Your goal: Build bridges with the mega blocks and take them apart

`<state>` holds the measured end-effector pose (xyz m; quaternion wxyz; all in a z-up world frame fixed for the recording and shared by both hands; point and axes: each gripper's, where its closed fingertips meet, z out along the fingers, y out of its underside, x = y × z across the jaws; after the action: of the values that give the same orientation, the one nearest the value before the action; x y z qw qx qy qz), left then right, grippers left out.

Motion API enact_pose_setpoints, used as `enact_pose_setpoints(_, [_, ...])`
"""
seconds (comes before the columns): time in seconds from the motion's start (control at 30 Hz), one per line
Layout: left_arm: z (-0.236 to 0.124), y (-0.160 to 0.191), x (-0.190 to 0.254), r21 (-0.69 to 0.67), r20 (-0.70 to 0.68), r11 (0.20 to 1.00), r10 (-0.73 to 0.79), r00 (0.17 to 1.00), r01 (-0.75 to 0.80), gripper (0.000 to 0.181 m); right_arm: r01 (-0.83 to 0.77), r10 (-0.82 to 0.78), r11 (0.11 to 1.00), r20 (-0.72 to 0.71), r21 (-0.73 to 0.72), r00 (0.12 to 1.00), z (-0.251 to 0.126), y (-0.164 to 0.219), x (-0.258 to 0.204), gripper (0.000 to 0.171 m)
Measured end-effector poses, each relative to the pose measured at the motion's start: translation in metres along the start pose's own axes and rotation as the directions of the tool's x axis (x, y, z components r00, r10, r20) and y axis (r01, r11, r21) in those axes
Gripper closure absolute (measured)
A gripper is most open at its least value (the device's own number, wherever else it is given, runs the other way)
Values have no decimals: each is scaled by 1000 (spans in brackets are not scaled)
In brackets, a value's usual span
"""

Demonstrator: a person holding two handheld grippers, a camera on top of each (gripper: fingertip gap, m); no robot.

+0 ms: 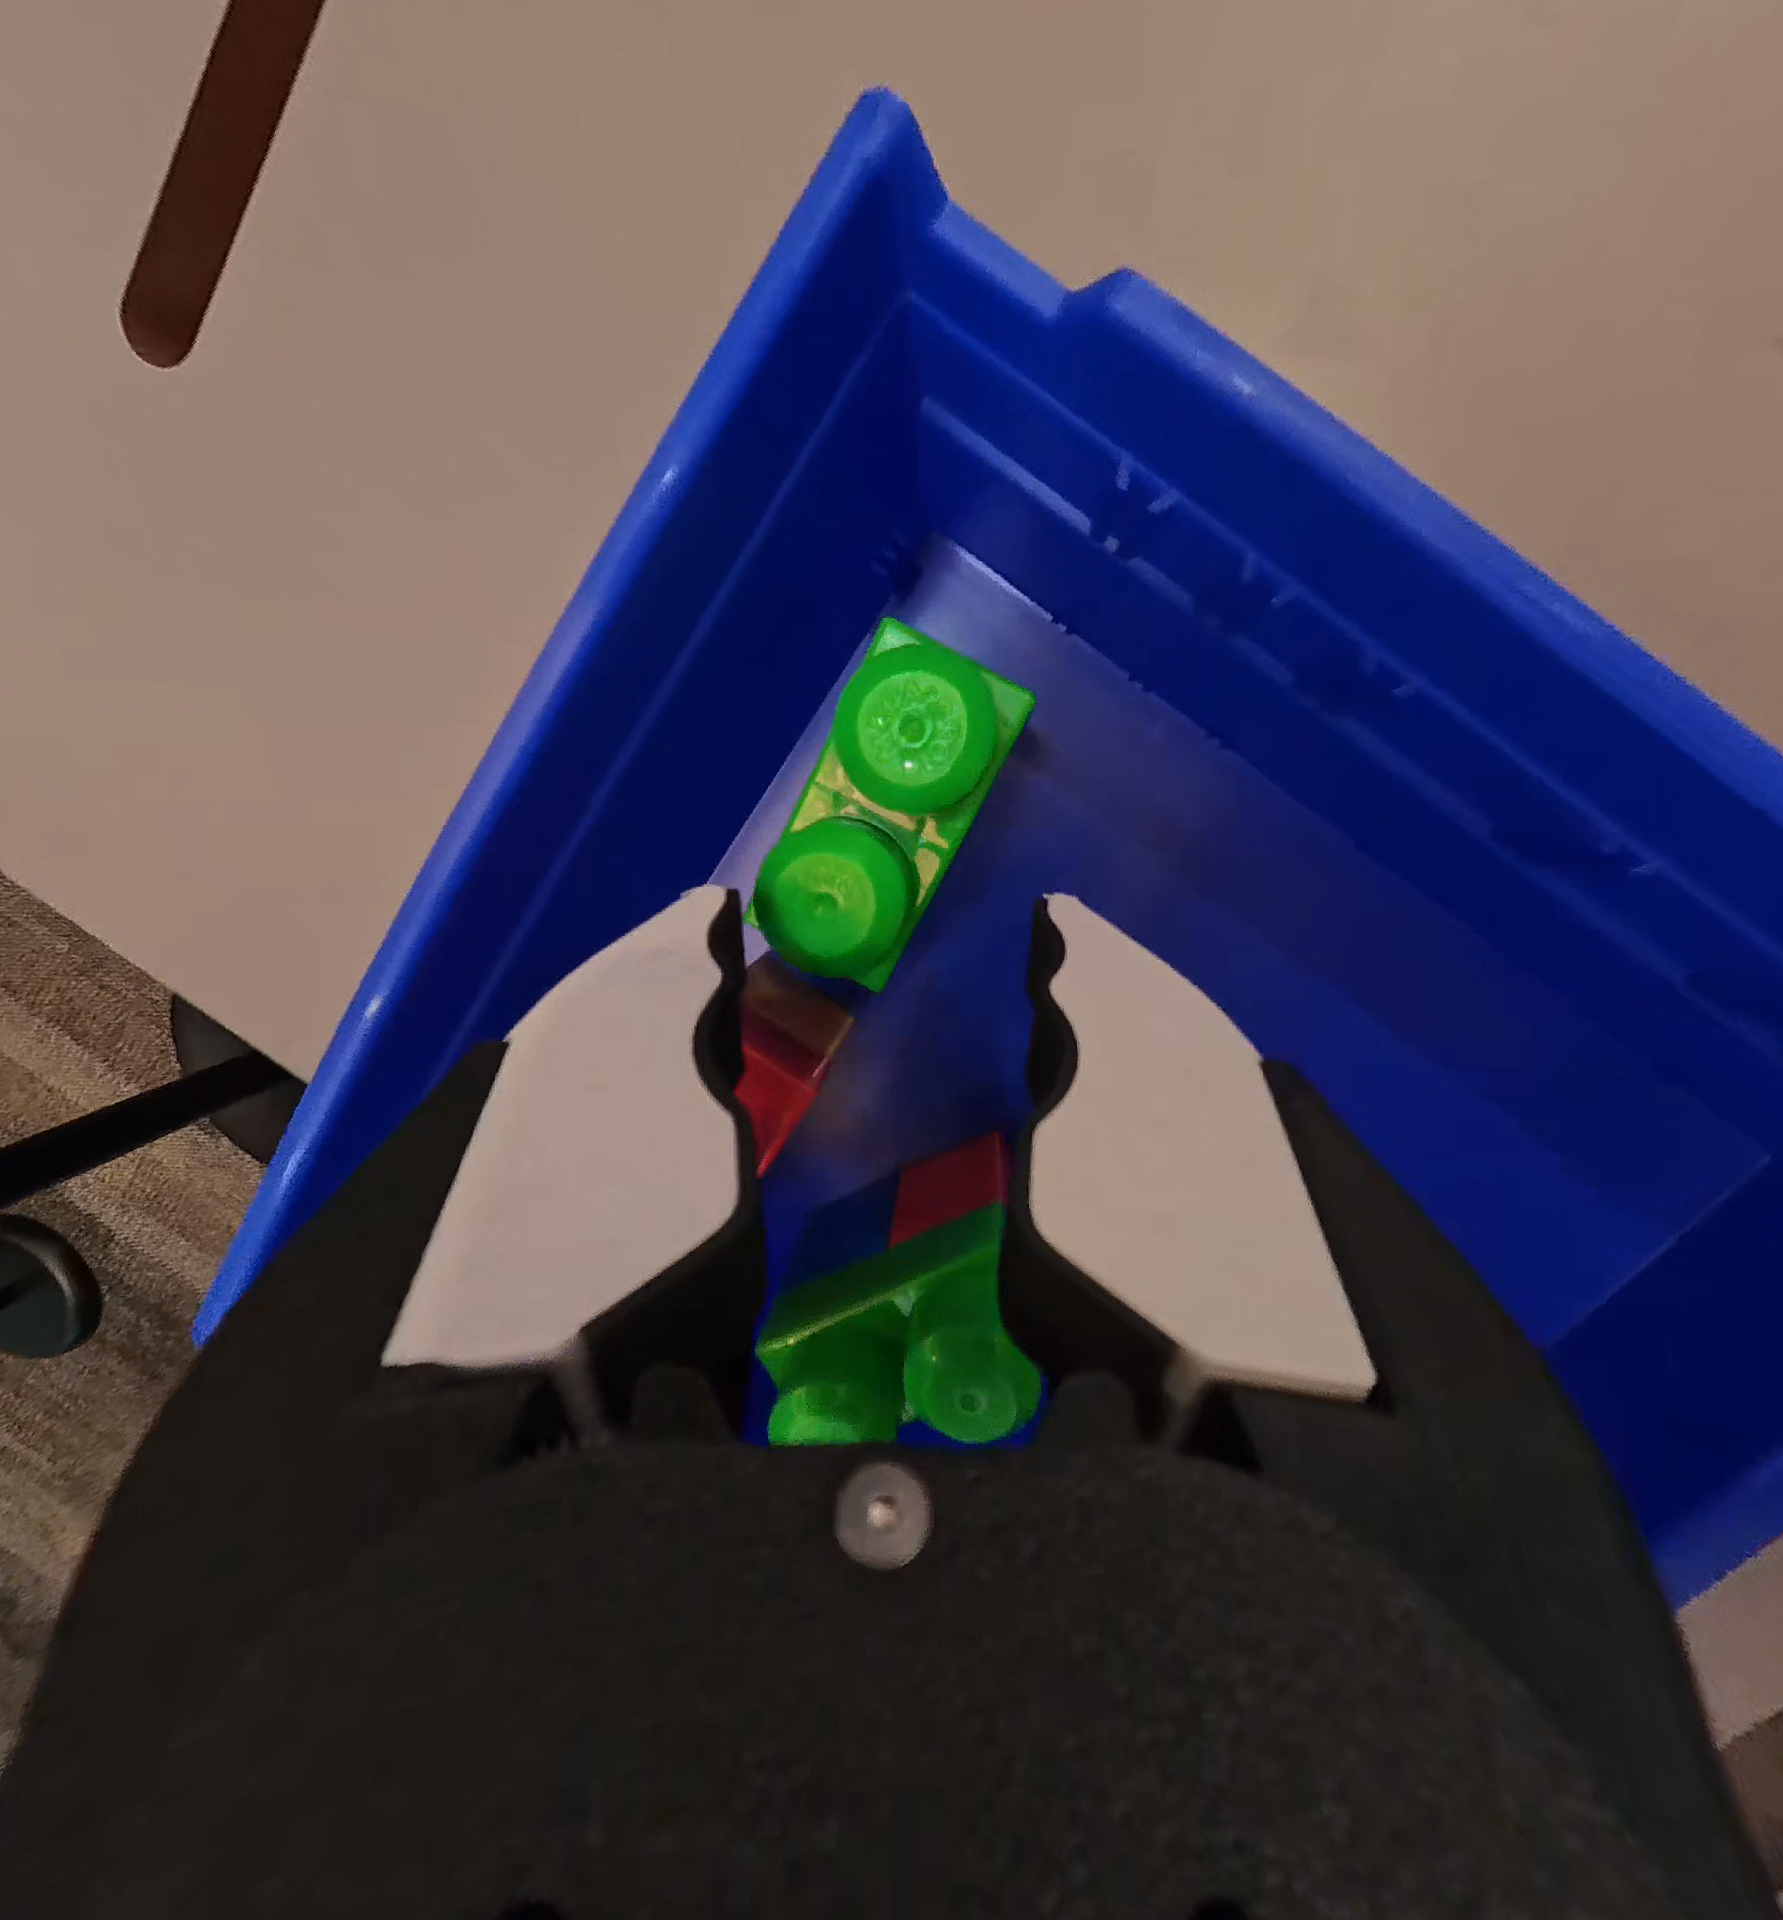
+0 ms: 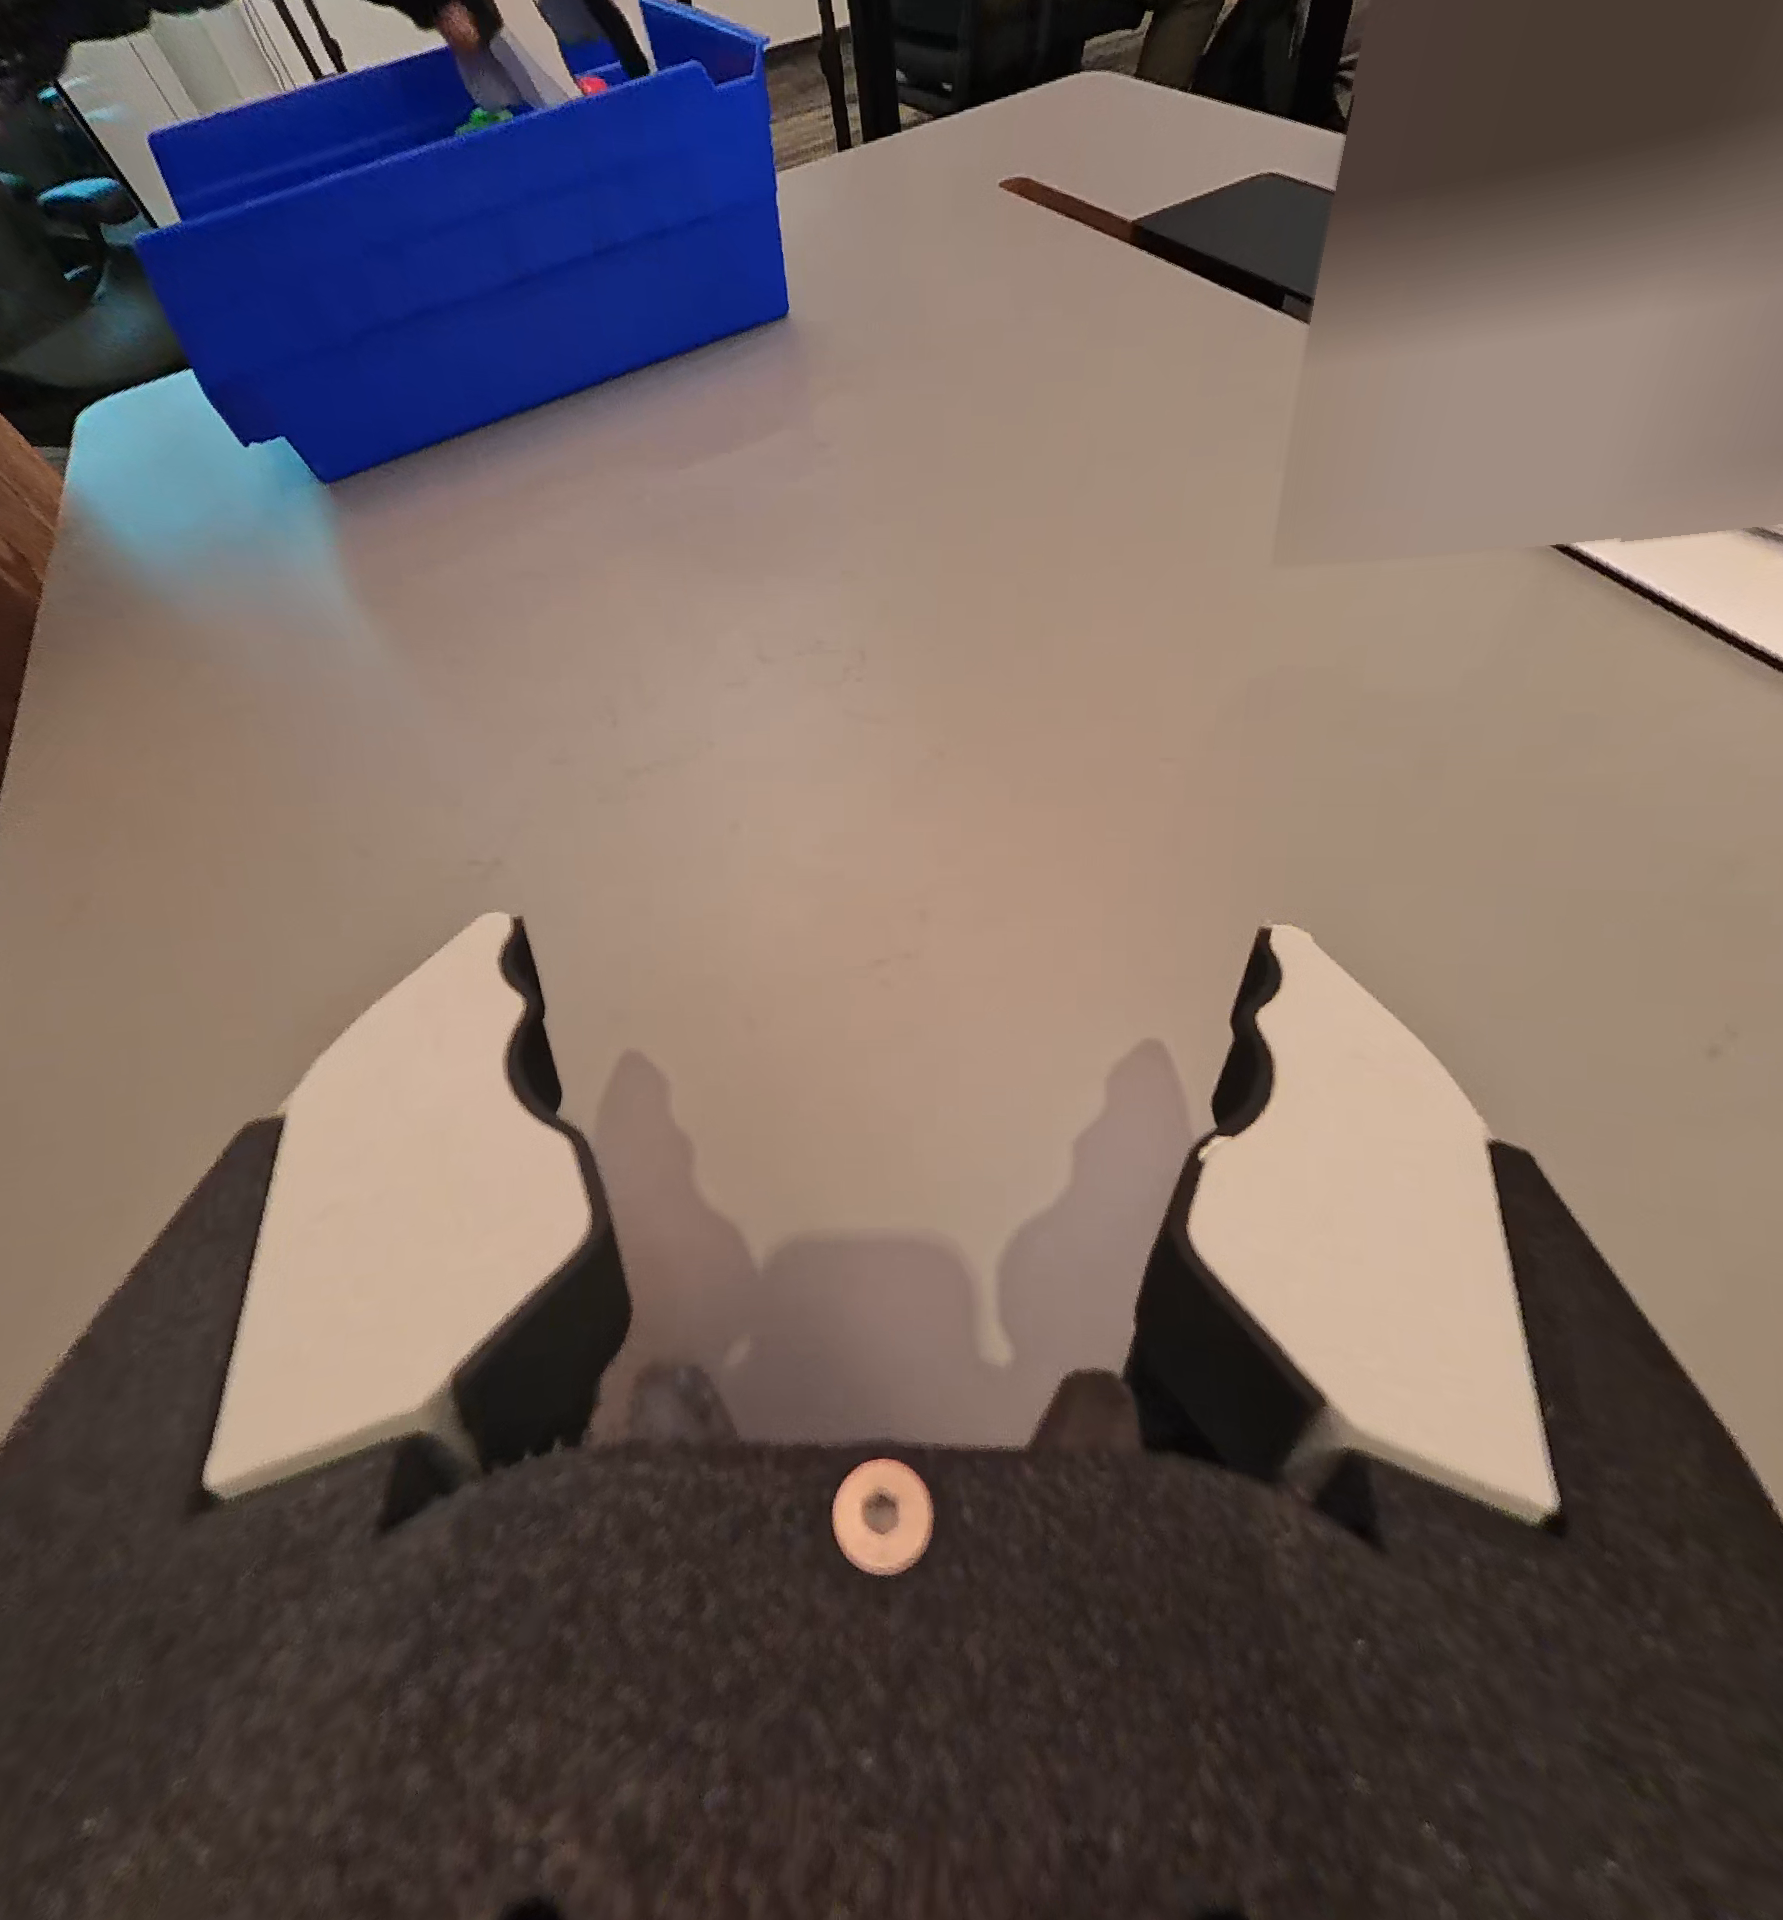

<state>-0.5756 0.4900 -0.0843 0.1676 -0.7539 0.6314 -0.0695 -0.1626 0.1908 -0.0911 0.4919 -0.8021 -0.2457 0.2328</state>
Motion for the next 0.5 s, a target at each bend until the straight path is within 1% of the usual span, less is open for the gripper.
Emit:
enact_pose_setpoints(0.1, [6, -1, -1, -12, 5, 1000, 9, 1000, -9, 128, -7, 7, 1000, -4, 9, 1000, -1, -1, 2, 47])
enact_pose_setpoints(0.3, [20, 8, -2, -82, 24, 996, 33, 999, -31, 129, -18, 18, 1000, -17, 16, 1000, -4, -1, 7, 48])
enact_pose_setpoints(0.47, [21, 10, -6, -112, 66, 993, 36, 997, -29, 143, -29, 30, 999, -20, 37, 999, -8, -4, 10, 50])
enact_pose_setpoints(0.5, [21, 11, -6, -116, 71, 993, 28, 997, -19, 143, -31, 32, 999, -20, 38, 999, -8, -4, 10, 50])
